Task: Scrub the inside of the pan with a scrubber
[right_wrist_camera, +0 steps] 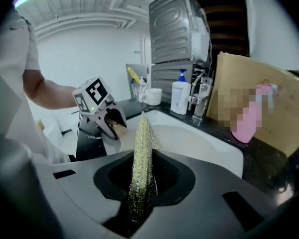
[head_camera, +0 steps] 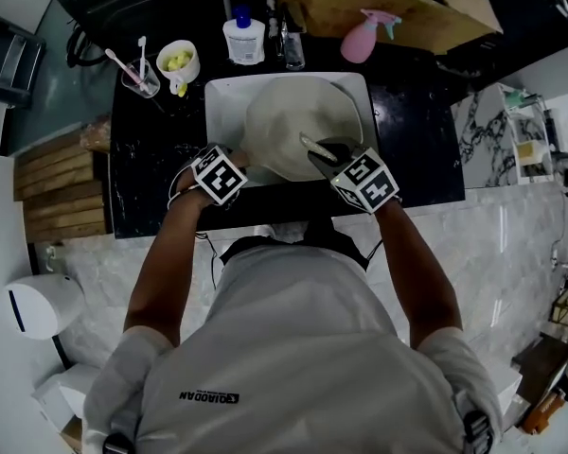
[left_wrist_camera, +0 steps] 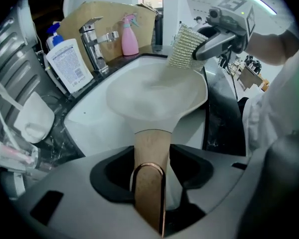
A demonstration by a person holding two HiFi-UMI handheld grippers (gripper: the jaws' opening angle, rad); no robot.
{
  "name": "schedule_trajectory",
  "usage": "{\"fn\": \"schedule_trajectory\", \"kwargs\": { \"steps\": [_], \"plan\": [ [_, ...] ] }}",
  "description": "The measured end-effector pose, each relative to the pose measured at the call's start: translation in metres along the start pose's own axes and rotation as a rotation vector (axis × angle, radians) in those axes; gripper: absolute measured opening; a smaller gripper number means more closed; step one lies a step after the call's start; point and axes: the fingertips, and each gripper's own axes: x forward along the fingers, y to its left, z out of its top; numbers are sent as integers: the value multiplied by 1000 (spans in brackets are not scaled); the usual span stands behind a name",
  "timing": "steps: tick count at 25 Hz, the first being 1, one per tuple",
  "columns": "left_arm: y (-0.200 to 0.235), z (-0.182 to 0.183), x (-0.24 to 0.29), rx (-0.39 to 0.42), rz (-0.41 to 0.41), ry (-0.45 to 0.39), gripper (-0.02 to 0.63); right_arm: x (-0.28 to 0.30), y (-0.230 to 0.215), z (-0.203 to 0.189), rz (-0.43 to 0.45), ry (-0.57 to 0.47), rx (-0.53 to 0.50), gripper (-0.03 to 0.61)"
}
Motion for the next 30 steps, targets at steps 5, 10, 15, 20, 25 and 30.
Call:
{"fn": "schedule_trajectory", "kwargs": {
  "steps": [5, 10, 15, 20, 25, 30],
  "plan": [
    [-2, 12, -40, -29, 76, -130, 230, -29, 9, 6, -75, -161, 170, 87],
    [-16, 28, -79, -38, 160, -251, 227, -62, 10, 15, -125, -312, 279, 87],
    [-40, 58, -125, -143, 203, -433, 85, -96, 17, 25, -106, -447, 357, 87],
    [-82, 87, -147, -264, 162, -584, 17, -124, 36, 18, -61, -464, 316, 84],
    [-136, 100, -142, -349, 153, -625, 15, -153, 49, -12, -8, -457, 325, 83],
    [-207, 117, -142, -373, 141, -661, 15, -190, 72, -42, 5, -470, 303, 83]
  ]
}}
